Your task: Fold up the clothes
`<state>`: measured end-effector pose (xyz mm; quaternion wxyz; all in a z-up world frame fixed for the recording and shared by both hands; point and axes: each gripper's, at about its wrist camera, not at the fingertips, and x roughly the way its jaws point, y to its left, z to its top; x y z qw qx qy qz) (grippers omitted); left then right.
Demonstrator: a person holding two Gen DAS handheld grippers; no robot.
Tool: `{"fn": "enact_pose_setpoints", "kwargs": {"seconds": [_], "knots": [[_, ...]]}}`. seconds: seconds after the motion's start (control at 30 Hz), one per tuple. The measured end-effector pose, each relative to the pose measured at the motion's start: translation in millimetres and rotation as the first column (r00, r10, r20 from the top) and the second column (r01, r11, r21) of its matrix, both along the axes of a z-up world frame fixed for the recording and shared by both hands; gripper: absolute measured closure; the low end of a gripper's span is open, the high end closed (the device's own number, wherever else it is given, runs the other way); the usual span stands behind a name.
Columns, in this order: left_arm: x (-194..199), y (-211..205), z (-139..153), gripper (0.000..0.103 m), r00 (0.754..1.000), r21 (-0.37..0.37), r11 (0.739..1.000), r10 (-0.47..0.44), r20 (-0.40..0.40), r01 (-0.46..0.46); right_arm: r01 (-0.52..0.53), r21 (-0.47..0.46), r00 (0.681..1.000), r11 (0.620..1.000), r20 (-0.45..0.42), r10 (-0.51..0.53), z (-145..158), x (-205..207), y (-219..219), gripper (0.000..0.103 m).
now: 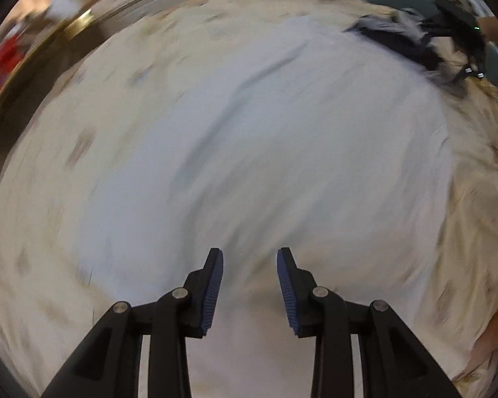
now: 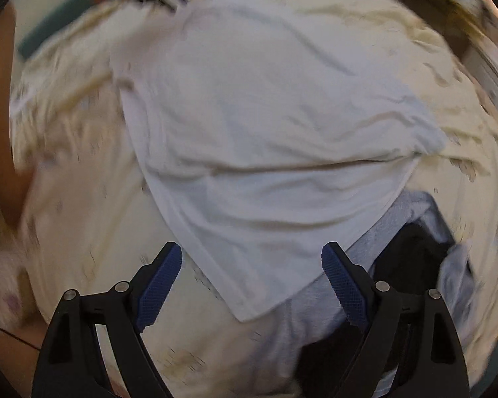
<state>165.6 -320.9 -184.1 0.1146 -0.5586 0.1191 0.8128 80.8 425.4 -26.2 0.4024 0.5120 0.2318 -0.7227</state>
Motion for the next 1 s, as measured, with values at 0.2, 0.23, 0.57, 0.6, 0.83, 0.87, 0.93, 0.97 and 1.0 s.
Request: {"fn": "enact_pose_setpoints", "kwargs": {"seconds": [0.2, 0.23, 0.57, 0.6, 0.83, 0.87, 0.93, 0.97, 1.0], "knots": [[-109, 77, 12, 0.069, 0.977, 0.024, 0.977, -0.212, -0.004, 0.212, 0.359, -0.412, 0.933, 0.837, 0.146, -0.329, 2, -57, 69, 0.014], [-128, 91, 16, 0.069, 0.974, 0.023, 0.973, -0.228, 0.000, 0.228, 0.382, -0.463, 0.923, 0.800, 0.152, -0.353, 7, -73, 75, 0.014], [-237, 159, 30, 0.069, 0.949, -0.019, 0.951, -0.305, 0.083, 0.307, 0.476, -0.655, 0.866, 0.587, 0.233, -0.442, -2, -86, 54, 0.014], [-248, 168, 31, 0.069, 0.943, -0.019, 0.947, -0.318, 0.096, 0.321, 0.485, -0.650, 0.863, 0.585, 0.247, -0.441, -16, -92, 37, 0.014], [-298, 201, 75, 0.069, 0.944, 0.013, 0.957, -0.288, 0.158, 0.290, 0.582, -0.521, 0.813, 0.625, 0.365, -0.453, -34, -132, -26, 0.014], [-303, 202, 83, 0.069, 0.953, 0.015, 0.966, -0.258, 0.161, 0.259, 0.605, -0.497, 0.796, 0.622, 0.386, -0.467, -29, -133, -27, 0.014], [-308, 204, 97, 0.069, 0.967, -0.007, 0.984, -0.175, 0.183, 0.179, 0.687, -0.427, 0.727, 0.588, 0.428, -0.537, -32, -137, -31, 0.014], [-307, 205, 101, 0.069, 0.972, -0.043, 0.989, -0.128, 0.196, 0.139, 0.750, -0.388, 0.661, 0.536, 0.468, -0.586, -27, -135, -23, 0.014], [-305, 206, 104, 0.069, 0.976, -0.094, 0.991, -0.076, 0.203, 0.097, 0.807, -0.337, 0.590, 0.485, 0.500, -0.634, -23, -133, -16, 0.014]]}}
